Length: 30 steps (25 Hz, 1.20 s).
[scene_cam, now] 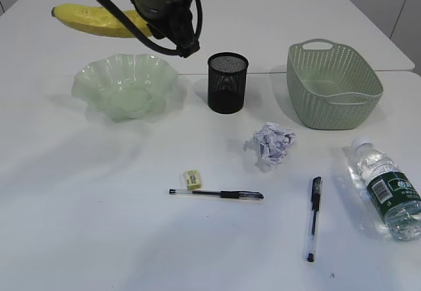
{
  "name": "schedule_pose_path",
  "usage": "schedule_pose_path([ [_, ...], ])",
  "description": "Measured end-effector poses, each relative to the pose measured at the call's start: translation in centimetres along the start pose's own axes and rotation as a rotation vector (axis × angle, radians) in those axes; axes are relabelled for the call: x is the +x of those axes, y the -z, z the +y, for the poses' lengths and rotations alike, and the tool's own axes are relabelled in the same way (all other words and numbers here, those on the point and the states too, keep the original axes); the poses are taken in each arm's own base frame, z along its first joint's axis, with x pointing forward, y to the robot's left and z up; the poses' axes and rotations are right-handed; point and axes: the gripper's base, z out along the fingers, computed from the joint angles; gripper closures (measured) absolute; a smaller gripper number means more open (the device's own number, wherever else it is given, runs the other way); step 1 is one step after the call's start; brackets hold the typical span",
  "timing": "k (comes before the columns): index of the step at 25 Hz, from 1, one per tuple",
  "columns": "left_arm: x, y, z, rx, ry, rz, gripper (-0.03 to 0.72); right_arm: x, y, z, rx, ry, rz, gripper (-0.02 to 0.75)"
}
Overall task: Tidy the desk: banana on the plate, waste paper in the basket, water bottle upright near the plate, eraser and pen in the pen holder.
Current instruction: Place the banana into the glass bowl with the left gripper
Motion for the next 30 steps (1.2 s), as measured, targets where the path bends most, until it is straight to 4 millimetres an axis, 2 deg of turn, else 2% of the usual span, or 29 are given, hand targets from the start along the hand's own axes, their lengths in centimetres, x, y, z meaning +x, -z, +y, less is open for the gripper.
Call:
schedule_pose_path([
  [7, 1.6, -2.8, 3.3, -0.038, 0.156, 0.018, 0.456, 0.0, 0.0, 0.0, 0.004, 0.001, 0.0, 0.433],
  [17, 1.8, -5.2, 6.0, 0.012, 0.34, -0.144, 0.456, 0.0, 0.0, -0.1, 0.006, 0.002, 0.0, 0.433],
  [22, 2.5, -6.8, 7.7, 0.084, 0.51, -0.227, 0.456, 0.0, 0.0, -0.1, 0.006, 0.002, 0.0, 0.433],
  [30, 4.7, -9.2, 11.0, 0.16, 0.794, -0.27, 0.456, 0.0, 0.0, -0.1, 0.006, -0.014, 0.0, 0.433],
])
